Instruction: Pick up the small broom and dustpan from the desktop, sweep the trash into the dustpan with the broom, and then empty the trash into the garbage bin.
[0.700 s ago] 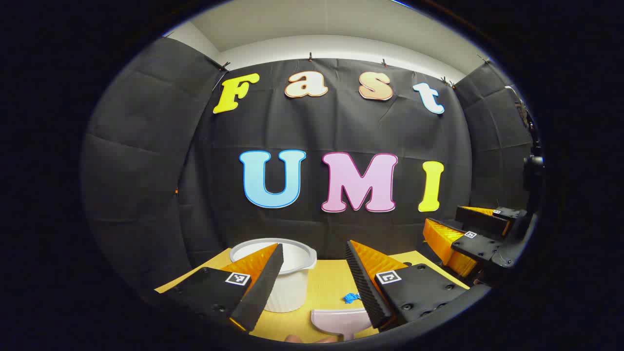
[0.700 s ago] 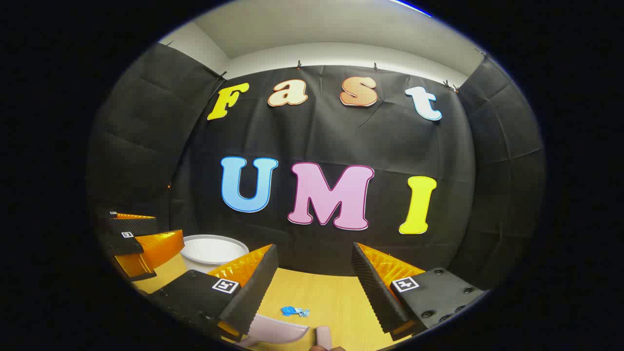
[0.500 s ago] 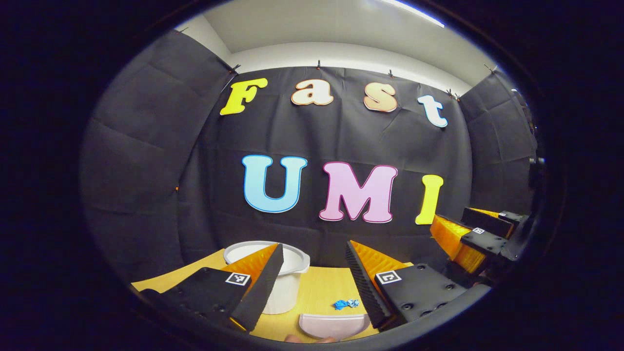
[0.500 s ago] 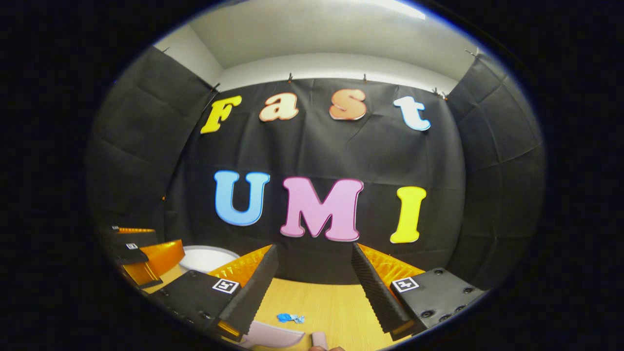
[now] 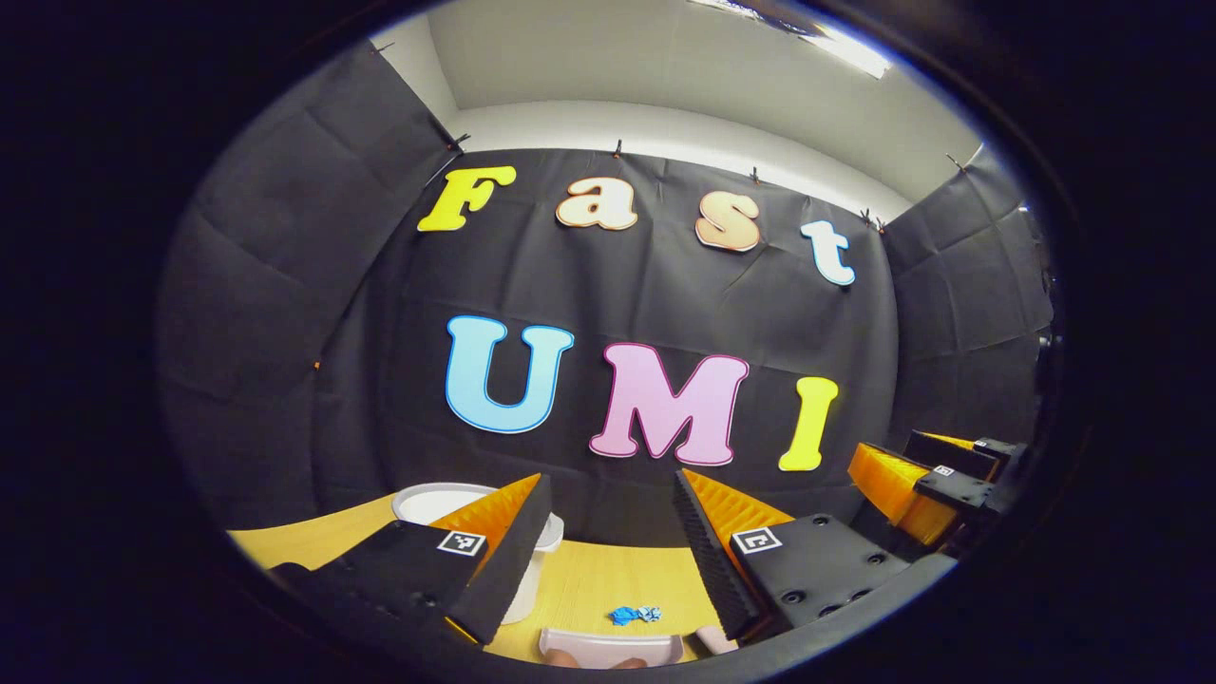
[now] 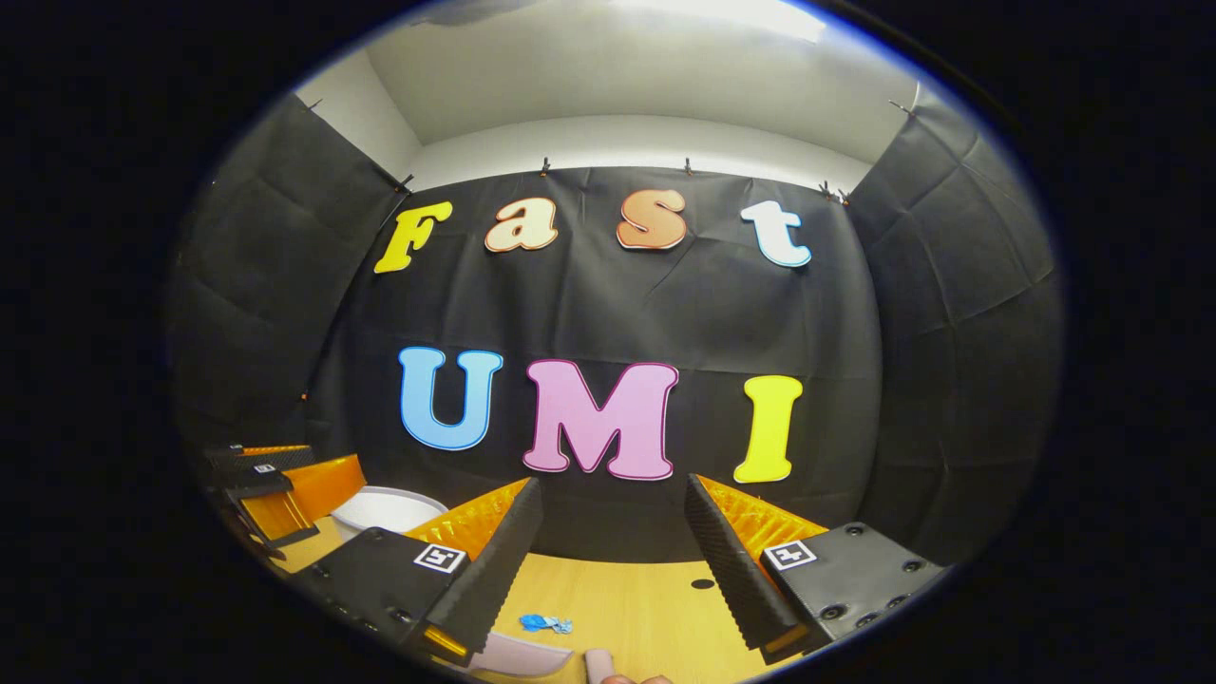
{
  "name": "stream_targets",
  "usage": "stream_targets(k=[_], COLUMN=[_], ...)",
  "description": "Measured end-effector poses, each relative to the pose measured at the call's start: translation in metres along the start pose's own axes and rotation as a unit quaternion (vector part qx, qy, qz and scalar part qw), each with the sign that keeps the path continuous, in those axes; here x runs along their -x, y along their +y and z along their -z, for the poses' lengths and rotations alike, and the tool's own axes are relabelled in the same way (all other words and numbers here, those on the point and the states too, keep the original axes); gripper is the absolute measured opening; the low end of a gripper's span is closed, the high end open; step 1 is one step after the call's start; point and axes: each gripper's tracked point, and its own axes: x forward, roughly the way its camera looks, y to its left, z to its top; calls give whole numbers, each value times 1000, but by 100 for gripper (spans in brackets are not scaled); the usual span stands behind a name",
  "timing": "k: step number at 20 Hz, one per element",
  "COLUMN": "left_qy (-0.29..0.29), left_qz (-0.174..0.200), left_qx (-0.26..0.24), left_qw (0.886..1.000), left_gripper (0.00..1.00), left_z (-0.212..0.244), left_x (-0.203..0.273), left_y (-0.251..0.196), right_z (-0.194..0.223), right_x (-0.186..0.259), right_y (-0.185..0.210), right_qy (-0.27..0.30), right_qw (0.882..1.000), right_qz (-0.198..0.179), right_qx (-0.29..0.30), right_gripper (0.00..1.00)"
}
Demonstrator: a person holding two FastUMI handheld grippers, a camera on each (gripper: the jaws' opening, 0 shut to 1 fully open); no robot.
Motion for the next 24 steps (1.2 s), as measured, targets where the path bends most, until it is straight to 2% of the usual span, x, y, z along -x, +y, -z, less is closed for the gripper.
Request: stream_targets(k=[2,6,9,11,12,13,14,18,24], left_qy=[-4,3,-4,9,11,14,17,36,70], left_qz=[-2,-5,-19,-12,-11,-11,-9,-5,-2], left_qx=[-1,-54,-65,-82,-81,-76,-72,-63,-72], left_qw=[1000,998,998,997,997,997,997,997,995], left_gripper=[77,77,77,77,77,77,77,77,77], left_z=[1,6,3,13,14,17,21,31,48], left_x=[0,-2,-1,-2,-1,-1,-1,-2,-10], left_y=[-3,-9,-11,-18,-19,-19,-20,-16,-10], right_z=[2,6,10,17,16,15,18,33,51], right_x=[-1,-2,-6,-5,-5,-5,-6,-8,-13], right_y=[-5,-10,-18,-24,-24,-22,-23,-20,-24], right_qy=[0,1,1,7,3,1,1,20,47], right_qw=[1000,1000,1000,1000,1000,1000,1000,1000,999], right_qz=[0,-4,3,13,13,11,12,3,10], right_qx=[10,-12,-5,1,-4,-6,-3,9,19], right_gripper=[93,93,93,93,93,98,93,93,93])
